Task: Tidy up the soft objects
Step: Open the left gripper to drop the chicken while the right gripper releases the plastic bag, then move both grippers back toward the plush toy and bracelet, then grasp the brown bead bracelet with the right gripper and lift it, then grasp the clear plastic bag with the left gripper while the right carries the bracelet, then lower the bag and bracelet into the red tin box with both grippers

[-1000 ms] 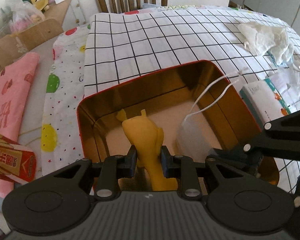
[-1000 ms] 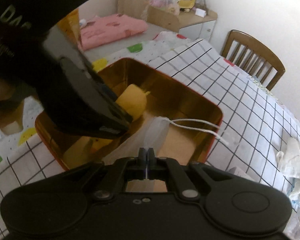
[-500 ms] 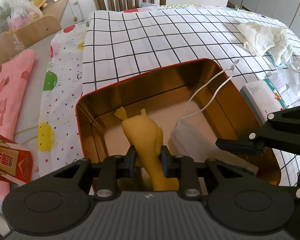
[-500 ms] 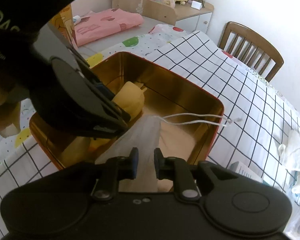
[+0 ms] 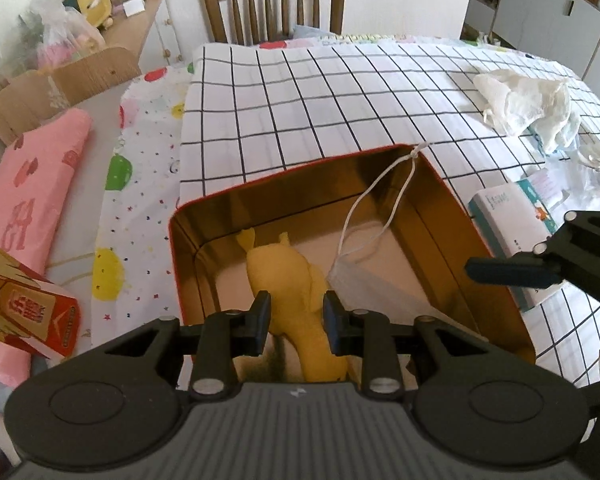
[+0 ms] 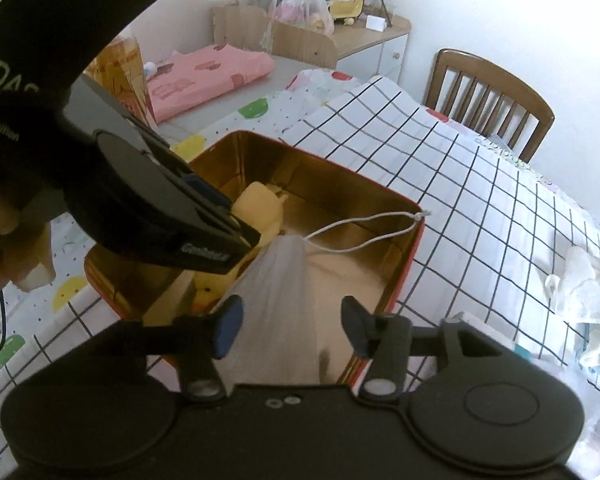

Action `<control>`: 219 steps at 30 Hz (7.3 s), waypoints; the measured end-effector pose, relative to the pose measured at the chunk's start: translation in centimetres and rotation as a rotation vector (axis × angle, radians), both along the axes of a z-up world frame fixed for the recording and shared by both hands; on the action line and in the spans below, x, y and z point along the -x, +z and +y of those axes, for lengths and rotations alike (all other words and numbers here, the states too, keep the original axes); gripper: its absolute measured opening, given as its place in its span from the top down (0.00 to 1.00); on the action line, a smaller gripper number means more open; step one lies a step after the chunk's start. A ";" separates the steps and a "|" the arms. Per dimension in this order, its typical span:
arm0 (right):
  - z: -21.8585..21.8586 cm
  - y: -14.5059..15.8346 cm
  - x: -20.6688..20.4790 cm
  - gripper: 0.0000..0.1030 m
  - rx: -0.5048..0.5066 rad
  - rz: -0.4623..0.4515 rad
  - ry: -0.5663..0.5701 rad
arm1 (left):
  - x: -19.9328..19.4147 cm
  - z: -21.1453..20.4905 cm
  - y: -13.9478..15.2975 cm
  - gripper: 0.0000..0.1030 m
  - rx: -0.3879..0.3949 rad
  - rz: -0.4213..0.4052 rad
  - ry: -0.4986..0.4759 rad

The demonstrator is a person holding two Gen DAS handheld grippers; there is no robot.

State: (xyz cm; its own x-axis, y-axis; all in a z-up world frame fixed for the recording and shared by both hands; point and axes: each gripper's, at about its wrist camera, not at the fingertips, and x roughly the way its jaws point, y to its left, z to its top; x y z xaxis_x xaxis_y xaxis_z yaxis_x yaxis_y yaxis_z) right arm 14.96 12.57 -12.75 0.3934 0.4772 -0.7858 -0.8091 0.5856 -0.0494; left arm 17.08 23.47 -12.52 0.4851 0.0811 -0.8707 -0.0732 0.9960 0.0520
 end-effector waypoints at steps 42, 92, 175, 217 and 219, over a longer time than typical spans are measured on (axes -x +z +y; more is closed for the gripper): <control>-19.1 8.0 0.8 0.19 -0.284 -0.065 -0.105 | 5.0 -14.6 8.1 0.73 -0.030 -0.218 0.011; -43.5 1.3 -8.7 0.26 -0.218 0.021 -0.478 | -3.9 -33.7 -0.7 0.04 0.123 -0.241 -0.148; -33.2 9.5 -2.5 0.92 -0.387 0.016 -0.237 | 2.8 -24.0 6.5 0.92 0.193 -0.243 -0.020; -7.4 6.3 -0.8 0.92 -0.341 0.091 -0.133 | 2.5 -1.5 5.5 0.92 0.264 -0.233 0.041; -6.9 5.3 -0.9 0.92 -0.327 0.106 -0.143 | 2.1 -1.6 4.8 0.92 0.279 -0.221 0.025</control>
